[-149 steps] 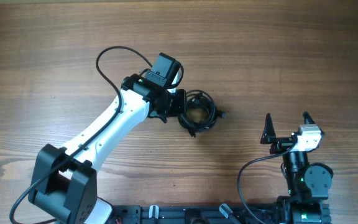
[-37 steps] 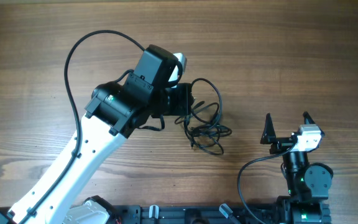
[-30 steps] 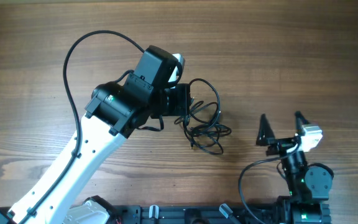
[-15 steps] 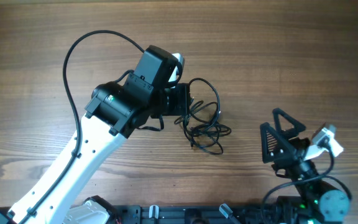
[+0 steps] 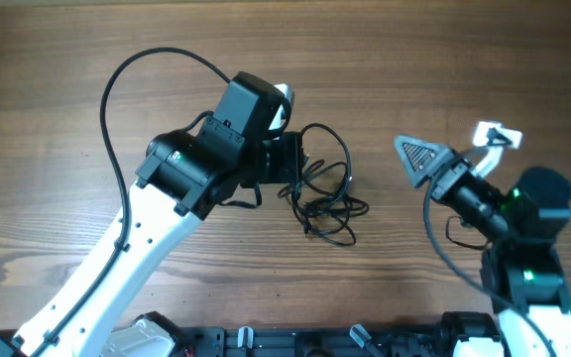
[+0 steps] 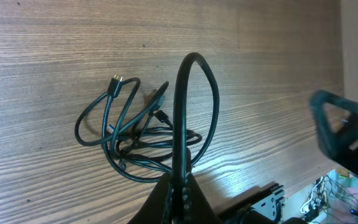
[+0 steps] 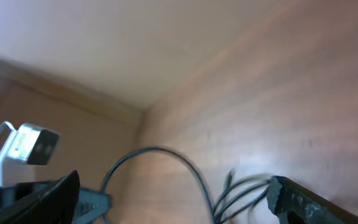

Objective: Untangle cables
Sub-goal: 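Move the right gripper toward the cable bundle below the left gripper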

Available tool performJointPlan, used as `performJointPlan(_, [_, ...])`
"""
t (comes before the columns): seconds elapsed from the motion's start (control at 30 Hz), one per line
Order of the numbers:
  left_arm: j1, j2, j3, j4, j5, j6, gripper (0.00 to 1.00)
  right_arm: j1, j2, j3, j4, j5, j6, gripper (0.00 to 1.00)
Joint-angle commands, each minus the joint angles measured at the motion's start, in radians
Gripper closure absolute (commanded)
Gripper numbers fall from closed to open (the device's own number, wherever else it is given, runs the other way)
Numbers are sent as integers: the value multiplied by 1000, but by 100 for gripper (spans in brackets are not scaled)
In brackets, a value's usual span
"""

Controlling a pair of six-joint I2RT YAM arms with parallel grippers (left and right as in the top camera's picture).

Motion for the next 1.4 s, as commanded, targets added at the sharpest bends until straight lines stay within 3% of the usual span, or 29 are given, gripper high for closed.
performJointPlan(0.0, [5,2,13,3,-9,-3,93,0,113,19,38,-232,11,0])
performJointPlan(0.23, [5,2,13,0,-9,-3,94,32,111,58,-120,-159,-146,1])
performJointPlan(0.37, [5,2,13,0,-9,-3,94,81,126,279,-447,42,-310,0])
performJointPlan(0.43, [5,2,13,1,-9,-3,94,127,154,455,-676,233,-382,0])
performJointPlan(0.53, [5,2,13,8,-9,-3,94,181,194,593,-816,305,-457,0])
performJointPlan(0.87, [5,2,13,10,-25,-54,96,345,450,592,-808,141,-458,0])
performJointPlan(1.03, [6,2,13,-3,-122,-135,96,413,573,592,-797,141,-461,0])
performJointPlan(1.37, [24,2,13,-3,-155,-138,96,430,643,592,-751,216,-482,0])
